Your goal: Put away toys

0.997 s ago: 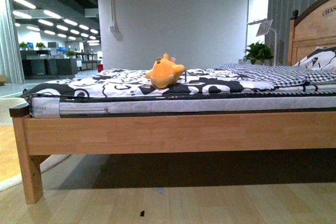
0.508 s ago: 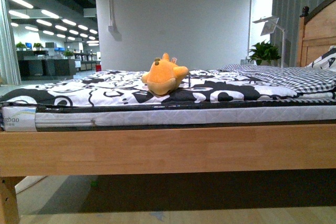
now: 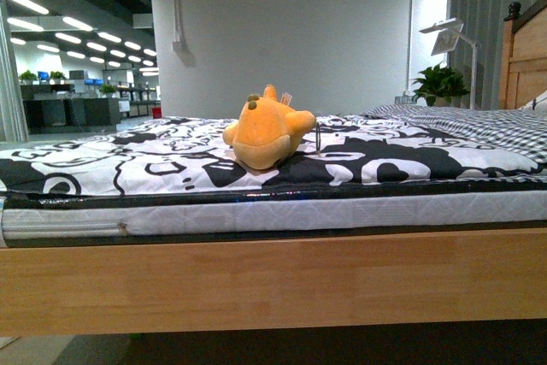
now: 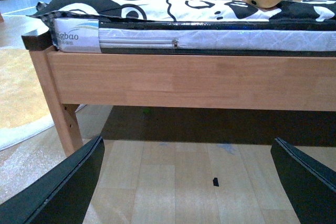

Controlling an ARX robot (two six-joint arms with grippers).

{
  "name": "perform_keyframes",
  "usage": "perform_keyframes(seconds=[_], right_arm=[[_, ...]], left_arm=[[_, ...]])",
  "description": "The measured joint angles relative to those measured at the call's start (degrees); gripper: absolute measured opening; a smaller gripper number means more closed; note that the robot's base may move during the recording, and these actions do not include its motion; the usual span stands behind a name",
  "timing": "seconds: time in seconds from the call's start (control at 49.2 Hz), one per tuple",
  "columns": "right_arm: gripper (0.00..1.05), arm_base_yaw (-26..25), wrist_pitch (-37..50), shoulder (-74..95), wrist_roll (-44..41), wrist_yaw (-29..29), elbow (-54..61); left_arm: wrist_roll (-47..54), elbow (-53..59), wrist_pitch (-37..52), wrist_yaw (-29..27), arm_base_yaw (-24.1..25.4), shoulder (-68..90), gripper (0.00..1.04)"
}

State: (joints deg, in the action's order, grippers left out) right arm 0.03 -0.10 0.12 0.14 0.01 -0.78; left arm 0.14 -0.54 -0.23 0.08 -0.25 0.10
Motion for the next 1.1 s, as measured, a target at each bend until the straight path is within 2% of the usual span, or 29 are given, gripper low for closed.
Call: perform_keyframes(seconds=[1.098], right_arm=[[0.98,0.00,0.00,0.07,0.00,-0.20,0.00]], left_arm=[[0.00,0.00,0.00,-0.09,0.00,0.00,0.98]])
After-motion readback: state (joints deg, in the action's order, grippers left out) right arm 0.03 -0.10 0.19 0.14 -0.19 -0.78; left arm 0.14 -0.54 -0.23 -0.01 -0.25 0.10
